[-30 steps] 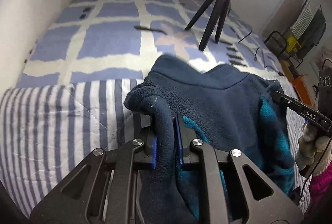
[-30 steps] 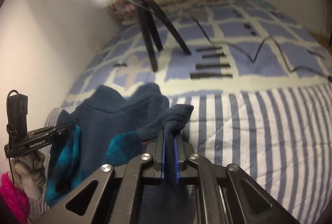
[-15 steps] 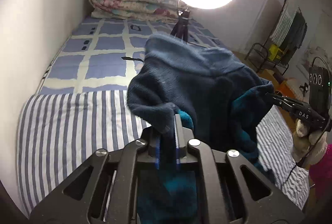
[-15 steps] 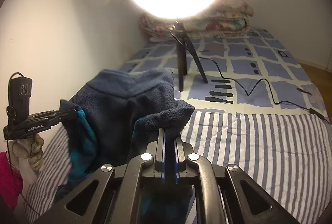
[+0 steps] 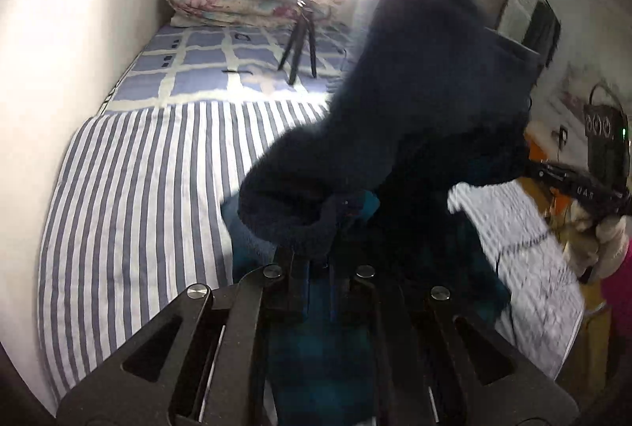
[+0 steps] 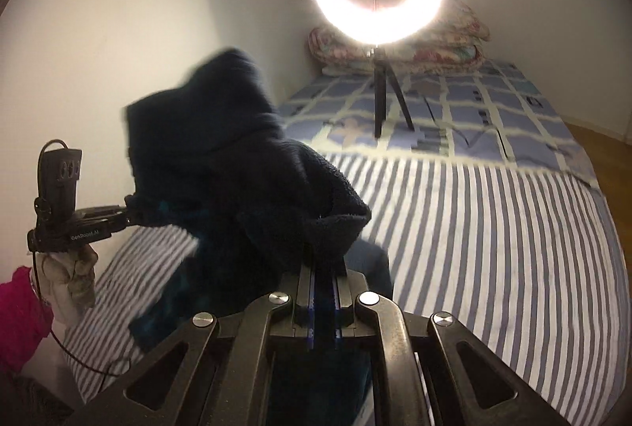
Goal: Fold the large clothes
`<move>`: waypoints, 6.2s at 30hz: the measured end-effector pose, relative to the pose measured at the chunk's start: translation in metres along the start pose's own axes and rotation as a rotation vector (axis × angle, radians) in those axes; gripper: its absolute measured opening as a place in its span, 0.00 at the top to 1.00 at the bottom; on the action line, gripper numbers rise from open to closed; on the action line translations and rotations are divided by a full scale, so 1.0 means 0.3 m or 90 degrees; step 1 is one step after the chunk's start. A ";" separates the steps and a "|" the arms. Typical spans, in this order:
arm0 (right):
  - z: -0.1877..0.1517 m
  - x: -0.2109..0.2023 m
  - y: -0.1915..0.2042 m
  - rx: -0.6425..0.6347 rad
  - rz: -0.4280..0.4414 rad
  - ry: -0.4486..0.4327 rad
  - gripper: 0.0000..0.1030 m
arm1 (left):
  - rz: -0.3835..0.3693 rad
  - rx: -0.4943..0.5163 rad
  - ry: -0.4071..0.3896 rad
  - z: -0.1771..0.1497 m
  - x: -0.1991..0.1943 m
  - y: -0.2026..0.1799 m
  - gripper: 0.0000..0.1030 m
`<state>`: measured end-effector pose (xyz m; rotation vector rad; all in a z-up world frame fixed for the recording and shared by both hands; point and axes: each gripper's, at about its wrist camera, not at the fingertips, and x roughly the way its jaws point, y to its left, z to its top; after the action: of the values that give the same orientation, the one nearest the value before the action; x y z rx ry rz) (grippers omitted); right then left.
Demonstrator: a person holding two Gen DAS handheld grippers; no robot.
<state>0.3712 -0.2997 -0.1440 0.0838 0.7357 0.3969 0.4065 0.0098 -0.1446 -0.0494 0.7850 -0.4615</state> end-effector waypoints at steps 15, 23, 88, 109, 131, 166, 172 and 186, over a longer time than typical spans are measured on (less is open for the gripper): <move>-0.336 -0.431 0.153 0.018 -0.038 0.006 0.77 | 0.008 -0.004 0.027 -0.315 -0.438 -0.125 0.80; -0.324 -0.823 0.362 -0.024 -0.009 -0.082 0.71 | -0.033 -0.021 -0.060 -0.271 -0.870 -0.262 0.60; -0.578 0.079 0.054 0.302 0.129 0.156 0.94 | -0.026 -0.271 0.173 -0.382 0.019 0.090 0.85; -0.065 0.030 0.183 -0.008 -0.043 0.005 0.70 | 0.120 -0.123 0.013 0.059 -0.024 -0.063 0.73; -0.323 -0.009 0.136 -0.001 0.014 0.080 0.76 | 0.078 -0.090 0.039 -0.130 -0.043 -0.013 0.40; -0.312 0.034 -0.144 0.157 0.038 0.106 0.16 | -0.055 -0.322 0.109 -0.229 0.061 0.300 0.18; -0.353 0.135 -0.180 0.201 0.115 0.134 0.16 | -0.177 -0.448 0.148 -0.297 0.165 0.400 0.18; -0.436 0.239 -0.225 0.291 0.250 0.124 0.30 | -0.225 -0.441 0.152 -0.351 0.160 0.373 0.17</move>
<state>0.3536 -0.3430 -0.3010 0.6340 0.9968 0.6094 0.4058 0.1037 -0.2755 -0.8000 1.1506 -0.5145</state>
